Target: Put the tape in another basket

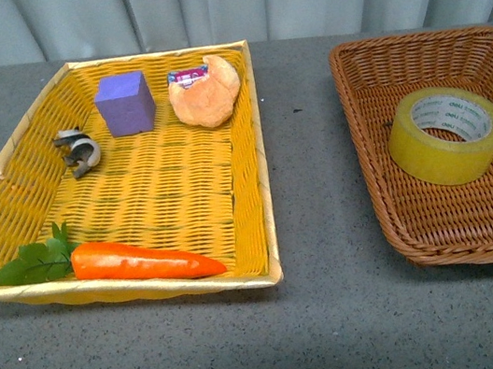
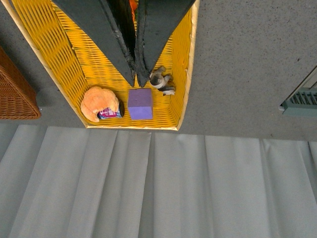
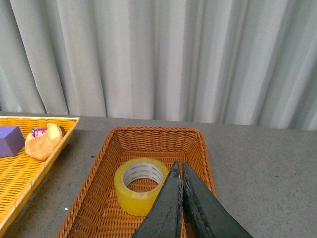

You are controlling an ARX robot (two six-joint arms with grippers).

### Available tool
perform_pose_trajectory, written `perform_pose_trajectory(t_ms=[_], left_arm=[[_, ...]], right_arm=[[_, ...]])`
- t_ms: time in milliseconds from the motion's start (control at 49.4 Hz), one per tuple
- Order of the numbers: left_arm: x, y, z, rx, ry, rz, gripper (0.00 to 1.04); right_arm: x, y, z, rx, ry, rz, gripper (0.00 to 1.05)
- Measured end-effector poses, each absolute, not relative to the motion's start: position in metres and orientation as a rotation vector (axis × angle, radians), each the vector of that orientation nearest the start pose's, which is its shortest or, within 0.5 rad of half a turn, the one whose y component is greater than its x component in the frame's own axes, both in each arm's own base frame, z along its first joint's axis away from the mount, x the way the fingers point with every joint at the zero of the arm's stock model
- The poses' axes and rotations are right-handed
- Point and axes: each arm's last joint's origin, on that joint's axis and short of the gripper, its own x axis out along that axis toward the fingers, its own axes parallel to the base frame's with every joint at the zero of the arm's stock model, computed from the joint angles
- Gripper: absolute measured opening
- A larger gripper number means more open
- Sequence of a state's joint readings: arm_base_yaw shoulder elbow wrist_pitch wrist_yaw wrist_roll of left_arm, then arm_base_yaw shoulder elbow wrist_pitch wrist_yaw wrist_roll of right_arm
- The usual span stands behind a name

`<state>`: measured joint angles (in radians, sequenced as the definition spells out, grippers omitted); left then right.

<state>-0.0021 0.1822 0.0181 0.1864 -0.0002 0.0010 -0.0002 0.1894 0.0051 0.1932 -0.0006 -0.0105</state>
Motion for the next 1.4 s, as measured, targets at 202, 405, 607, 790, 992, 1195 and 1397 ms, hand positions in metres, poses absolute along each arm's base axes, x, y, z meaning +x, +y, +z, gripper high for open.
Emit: perform_pose_trajectory(t_ms=[202, 405, 607, 790, 992, 1195, 1397], left_arm=[[0.097, 0.000, 0.170, -0.001, -0.015, -0.002, 0.04], [0.097, 0.000, 0.170, -0.001, -0.014, -0.003, 0.04], [0.097, 0.000, 0.169, -0.002, -0.014, -0.002, 0.32], [0.097, 0.000, 0.169, -0.002, -0.014, -0.002, 0.61], [0.097, 0.000, 0.169, -0.002, -0.014, -0.003, 0.98], [0.097, 0.000, 0.169, -0.002, -0.014, -0.002, 0.98], [0.097, 0.000, 0.169, -0.002, -0.014, -0.003, 0.98]], right_arm=[[0.099, 0.000, 0.164, -0.010, 0.012, 0.000, 0.01], [0.098, 0.000, 0.165, -0.010, -0.003, 0.001, 0.01], [0.098, 0.000, 0.165, -0.010, -0.004, 0.001, 0.22], [0.098, 0.000, 0.165, -0.010, -0.004, 0.001, 0.51], [0.098, 0.000, 0.165, -0.010, -0.004, 0.001, 0.88], [0.098, 0.000, 0.165, -0.010, -0.004, 0.001, 0.96], [0.098, 0.000, 0.165, -0.010, -0.004, 0.001, 0.96]])
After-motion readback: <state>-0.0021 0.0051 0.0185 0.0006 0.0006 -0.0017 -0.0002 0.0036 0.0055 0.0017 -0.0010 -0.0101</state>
